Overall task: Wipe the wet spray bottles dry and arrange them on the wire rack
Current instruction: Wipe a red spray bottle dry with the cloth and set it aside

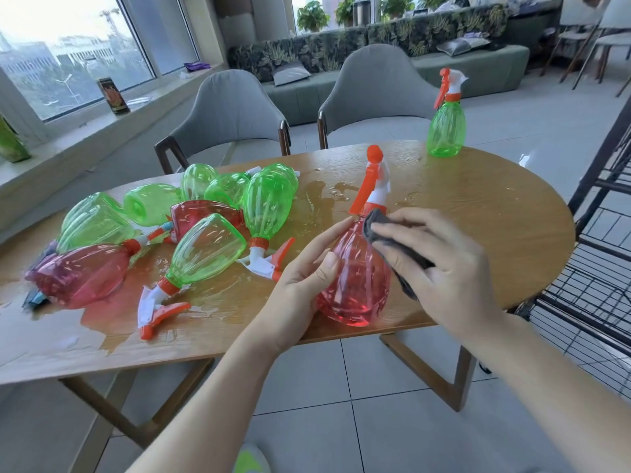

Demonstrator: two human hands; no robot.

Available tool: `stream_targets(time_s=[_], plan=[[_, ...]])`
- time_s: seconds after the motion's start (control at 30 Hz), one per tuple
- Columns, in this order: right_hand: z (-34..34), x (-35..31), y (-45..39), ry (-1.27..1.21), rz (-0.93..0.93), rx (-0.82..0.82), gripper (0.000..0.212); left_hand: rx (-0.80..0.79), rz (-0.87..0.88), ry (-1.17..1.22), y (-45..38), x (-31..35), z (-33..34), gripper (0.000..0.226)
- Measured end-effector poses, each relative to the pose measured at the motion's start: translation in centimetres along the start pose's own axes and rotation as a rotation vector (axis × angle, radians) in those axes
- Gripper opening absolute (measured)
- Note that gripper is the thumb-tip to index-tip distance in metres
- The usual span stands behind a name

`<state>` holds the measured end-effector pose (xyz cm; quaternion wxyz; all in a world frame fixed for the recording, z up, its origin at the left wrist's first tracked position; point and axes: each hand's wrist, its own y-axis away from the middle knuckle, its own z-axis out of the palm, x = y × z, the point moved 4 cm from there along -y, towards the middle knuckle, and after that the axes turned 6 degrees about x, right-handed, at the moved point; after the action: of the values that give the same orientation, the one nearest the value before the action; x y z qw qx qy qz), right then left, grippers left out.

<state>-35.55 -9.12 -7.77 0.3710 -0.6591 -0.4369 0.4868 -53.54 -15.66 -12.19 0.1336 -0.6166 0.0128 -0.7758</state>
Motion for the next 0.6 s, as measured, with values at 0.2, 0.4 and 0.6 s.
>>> stream_targets(time_s=[0.2, 0.4, 0.6], plan=[[0.5, -0.7, 1.0, -0.056, 0.039, -0.048, 0.021, 0.128, -0.037, 0.067, 0.6, -0.1, 0.4, 0.045], [0.7, -0.8, 1.1, -0.062, 0.002, -0.101, 0.022, 0.125, -0.026, 0.039, 0.4, -0.1, 0.2, 0.055], [0.8, -1.1, 0.4, -0.068, 0.025, -0.113, 0.022, 0.050, 0.010, 0.039, 0.1, -0.3, -0.3, 0.053]])
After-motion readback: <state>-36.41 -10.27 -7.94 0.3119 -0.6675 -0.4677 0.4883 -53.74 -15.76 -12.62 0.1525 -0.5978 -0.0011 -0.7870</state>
